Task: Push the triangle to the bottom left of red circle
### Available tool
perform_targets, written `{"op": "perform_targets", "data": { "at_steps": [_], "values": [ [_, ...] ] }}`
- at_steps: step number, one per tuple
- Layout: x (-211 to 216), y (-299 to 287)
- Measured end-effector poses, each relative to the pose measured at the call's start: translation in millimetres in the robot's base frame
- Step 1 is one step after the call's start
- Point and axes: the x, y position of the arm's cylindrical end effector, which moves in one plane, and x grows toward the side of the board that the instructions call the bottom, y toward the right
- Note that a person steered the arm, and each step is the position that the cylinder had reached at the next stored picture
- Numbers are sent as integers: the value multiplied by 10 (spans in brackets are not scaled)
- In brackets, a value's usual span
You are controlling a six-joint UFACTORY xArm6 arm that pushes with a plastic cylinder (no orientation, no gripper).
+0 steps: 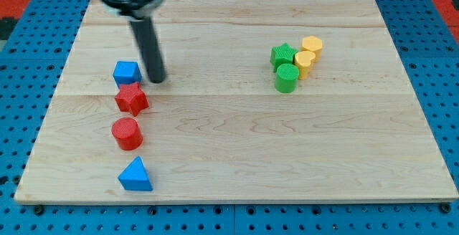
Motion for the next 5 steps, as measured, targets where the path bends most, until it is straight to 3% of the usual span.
{"op": "perform_targets", "data": {
  "at_steps": [1, 2, 4, 5],
  "values": [
    [695, 777],
    [1626, 855],
    [1900, -270],
    [1874, -267]
  ]
}}
